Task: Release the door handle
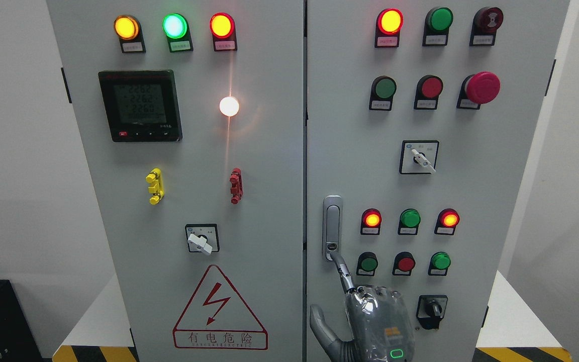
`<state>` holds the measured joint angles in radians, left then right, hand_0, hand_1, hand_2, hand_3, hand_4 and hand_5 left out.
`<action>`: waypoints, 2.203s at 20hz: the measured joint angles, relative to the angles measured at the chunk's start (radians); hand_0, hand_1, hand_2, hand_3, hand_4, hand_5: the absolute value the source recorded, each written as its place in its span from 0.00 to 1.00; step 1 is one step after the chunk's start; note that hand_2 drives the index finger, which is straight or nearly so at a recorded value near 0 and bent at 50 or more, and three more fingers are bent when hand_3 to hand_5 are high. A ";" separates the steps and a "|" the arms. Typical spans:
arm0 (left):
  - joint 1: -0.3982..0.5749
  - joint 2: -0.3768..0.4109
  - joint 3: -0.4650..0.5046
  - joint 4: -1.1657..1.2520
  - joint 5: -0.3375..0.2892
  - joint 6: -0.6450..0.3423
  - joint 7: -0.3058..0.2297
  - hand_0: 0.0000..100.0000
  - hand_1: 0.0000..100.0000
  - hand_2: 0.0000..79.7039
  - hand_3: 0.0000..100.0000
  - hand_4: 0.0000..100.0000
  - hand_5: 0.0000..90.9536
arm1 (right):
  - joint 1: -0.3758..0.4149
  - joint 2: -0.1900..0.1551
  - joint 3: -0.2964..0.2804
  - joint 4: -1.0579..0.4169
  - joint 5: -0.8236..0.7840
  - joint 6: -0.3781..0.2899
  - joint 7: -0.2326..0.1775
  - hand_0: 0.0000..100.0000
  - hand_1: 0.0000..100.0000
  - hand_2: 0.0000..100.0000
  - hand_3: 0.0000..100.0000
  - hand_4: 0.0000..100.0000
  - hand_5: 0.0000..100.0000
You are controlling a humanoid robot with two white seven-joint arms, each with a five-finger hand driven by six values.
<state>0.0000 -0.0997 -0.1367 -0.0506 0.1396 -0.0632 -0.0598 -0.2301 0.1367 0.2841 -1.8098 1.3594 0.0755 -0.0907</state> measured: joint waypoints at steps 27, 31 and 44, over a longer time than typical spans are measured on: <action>0.000 0.000 0.000 0.000 0.000 0.000 0.000 0.12 0.56 0.00 0.00 0.00 0.00 | -0.039 0.001 0.002 0.052 0.063 0.042 0.000 0.51 0.31 0.00 0.99 1.00 1.00; 0.000 0.000 0.000 0.000 0.000 0.000 0.000 0.12 0.56 0.00 0.00 0.00 0.00 | -0.041 0.001 0.002 0.055 0.074 0.045 0.000 0.51 0.31 0.00 0.99 1.00 1.00; 0.000 0.000 0.000 0.000 0.000 0.000 0.000 0.12 0.56 0.00 0.00 0.00 0.00 | -0.042 0.002 0.003 0.063 0.086 0.048 -0.005 0.52 0.31 0.00 0.99 1.00 1.00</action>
<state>0.0000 -0.0997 -0.1367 -0.0506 0.1396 -0.0632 -0.0597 -0.2724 0.1385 0.2867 -1.7469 1.4454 0.1231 -0.0959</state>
